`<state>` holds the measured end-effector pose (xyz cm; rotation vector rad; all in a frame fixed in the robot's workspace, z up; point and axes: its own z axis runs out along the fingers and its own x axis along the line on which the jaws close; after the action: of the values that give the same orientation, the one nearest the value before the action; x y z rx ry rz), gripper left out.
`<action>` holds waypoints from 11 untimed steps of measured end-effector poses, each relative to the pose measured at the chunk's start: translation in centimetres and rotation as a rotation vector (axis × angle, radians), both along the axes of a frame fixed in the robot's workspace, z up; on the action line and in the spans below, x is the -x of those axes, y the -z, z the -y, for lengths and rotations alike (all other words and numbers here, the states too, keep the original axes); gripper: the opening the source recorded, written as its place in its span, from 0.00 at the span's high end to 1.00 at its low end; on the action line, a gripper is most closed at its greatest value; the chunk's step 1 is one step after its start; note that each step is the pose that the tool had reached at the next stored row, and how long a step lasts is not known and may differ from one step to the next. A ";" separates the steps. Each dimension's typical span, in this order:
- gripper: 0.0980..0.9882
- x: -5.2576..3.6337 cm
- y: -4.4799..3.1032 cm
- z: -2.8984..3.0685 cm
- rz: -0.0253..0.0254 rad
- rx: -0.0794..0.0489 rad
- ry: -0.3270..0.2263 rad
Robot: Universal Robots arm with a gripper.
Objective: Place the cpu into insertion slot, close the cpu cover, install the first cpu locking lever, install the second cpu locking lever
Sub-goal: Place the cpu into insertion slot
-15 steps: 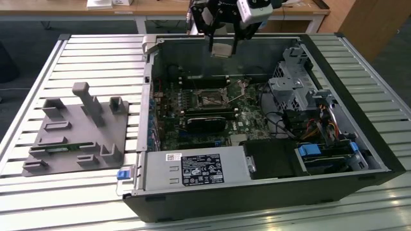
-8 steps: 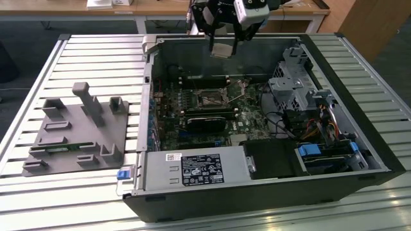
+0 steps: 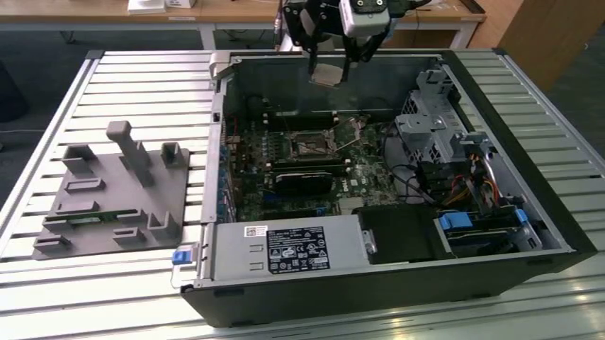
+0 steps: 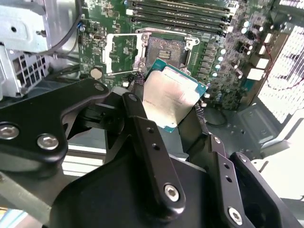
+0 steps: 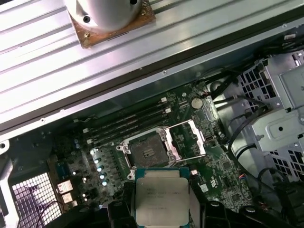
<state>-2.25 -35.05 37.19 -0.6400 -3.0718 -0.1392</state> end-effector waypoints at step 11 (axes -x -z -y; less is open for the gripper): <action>0.51 0.00 0.06 0.00 0.0000 0.000 0.118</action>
<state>-2.26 -35.05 37.13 -0.8215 -3.0338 -0.1390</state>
